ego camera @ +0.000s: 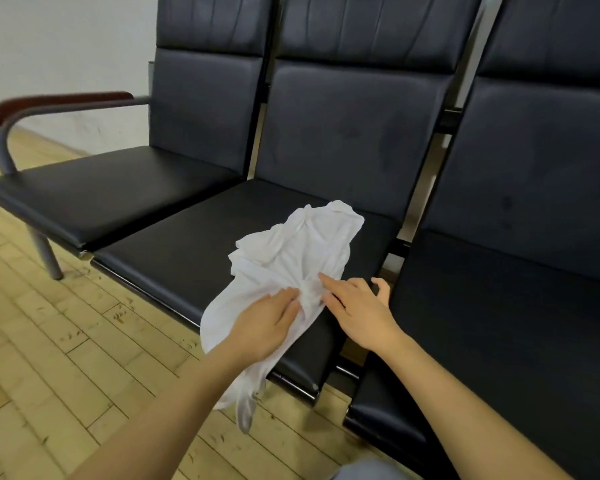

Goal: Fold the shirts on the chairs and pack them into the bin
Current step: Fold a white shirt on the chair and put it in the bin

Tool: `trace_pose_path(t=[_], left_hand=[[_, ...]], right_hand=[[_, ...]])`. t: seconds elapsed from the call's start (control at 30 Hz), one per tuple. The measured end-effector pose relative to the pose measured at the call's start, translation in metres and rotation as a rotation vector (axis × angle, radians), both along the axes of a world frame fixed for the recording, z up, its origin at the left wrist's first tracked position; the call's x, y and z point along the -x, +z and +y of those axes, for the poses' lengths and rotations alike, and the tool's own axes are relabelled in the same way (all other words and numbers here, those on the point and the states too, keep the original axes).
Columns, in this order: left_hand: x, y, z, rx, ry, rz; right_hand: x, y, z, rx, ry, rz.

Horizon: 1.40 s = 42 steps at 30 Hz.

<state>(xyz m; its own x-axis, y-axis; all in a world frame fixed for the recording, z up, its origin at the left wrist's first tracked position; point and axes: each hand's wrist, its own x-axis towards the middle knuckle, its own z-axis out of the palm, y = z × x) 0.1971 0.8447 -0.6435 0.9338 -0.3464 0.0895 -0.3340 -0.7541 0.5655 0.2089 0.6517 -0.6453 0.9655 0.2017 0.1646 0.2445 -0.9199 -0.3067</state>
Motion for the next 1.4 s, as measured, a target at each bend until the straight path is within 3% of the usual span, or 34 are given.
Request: trace_pose_path(t=[0.07, 0.13, 0.3, 0.47, 0.67, 0.87, 0.97, 1.07, 1.13, 1.27, 1.4], left_hand=[[0.002, -0.004, 0.006, 0.098, 0.064, -0.090], [0.004, -0.010, 0.018, 0.051, 0.157, -0.184], [0.007, -0.016, 0.045, -0.056, 0.297, -0.166], [0.012, -0.012, 0.041, 0.129, 0.360, -0.160], [0.016, -0.017, 0.033, 0.193, 0.416, -0.192], [0.021, -0.007, 0.031, 0.224, 0.413, -0.224], [0.025, 0.001, 0.028, 0.131, 0.439, -0.282], [0.023, 0.004, 0.028, 0.085, 0.412, -0.260], [0.021, 0.009, 0.028, 0.101, 0.400, -0.247], [0.017, 0.034, 0.024, 0.120, 0.375, -0.260], [0.007, 0.064, 0.009, 0.007, 0.351, -0.346]], right_hand=[[0.001, 0.004, 0.002, 0.020, -0.014, -0.016], [0.001, 0.008, 0.010, 0.011, -0.041, -0.037], [0.004, 0.008, 0.039, -0.314, -0.056, -0.039], [0.009, -0.002, 0.054, -0.303, -0.040, -0.008], [0.018, -0.004, 0.033, -0.696, 0.068, 0.124], [0.029, 0.008, 0.011, -0.705, 0.095, 0.191], [0.036, 0.012, 0.008, -0.611, 0.047, 0.189], [0.038, 0.012, 0.009, -0.532, -0.064, 0.048], [0.037, 0.012, 0.007, -0.591, -0.098, -0.095], [0.040, 0.033, -0.008, -0.704, -0.091, -0.174], [0.048, 0.066, -0.041, -0.736, -0.154, -0.352]])
